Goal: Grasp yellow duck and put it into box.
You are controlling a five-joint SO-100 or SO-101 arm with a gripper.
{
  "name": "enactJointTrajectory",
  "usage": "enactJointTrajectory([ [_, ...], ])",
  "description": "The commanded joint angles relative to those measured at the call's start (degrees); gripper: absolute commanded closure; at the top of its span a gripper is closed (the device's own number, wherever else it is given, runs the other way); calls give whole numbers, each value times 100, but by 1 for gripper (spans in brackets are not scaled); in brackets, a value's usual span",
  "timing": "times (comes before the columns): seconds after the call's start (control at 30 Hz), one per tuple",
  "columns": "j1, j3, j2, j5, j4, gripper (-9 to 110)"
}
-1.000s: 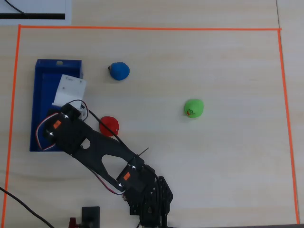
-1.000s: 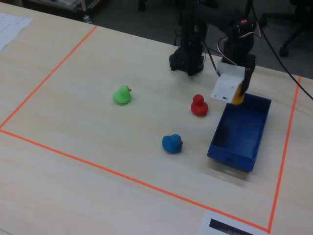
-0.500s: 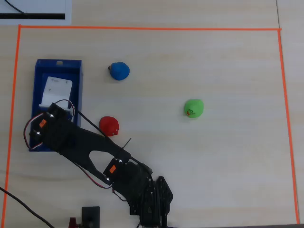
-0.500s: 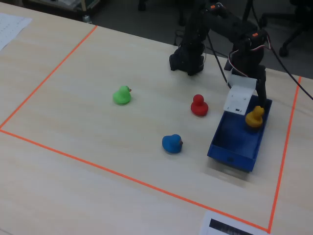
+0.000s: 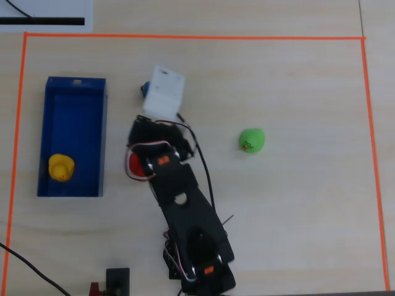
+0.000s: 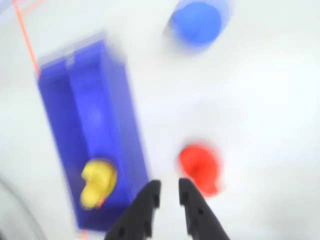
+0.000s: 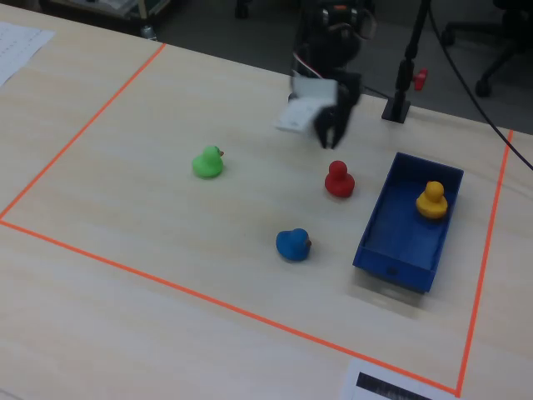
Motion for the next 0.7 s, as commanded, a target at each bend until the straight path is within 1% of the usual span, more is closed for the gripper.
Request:
enactJointTrajectory([
  [0.0, 1160, 2918, 2672, -984, -1028, 101],
  [0.07, 1345, 4078, 3524, -1283, -1274, 101],
  [0.13, 1494, 4904, 4166, -1512, -1362, 101],
  [0.33, 1819, 6434, 5405, -1714, -1362, 101],
  [0.4, 1881, 6706, 5704, -1775, -1134, 101],
  [0.53, 1986, 6706, 6117, -1890, -457, 101],
  [0.67, 2004, 6706, 6196, -2101, 325, 101],
])
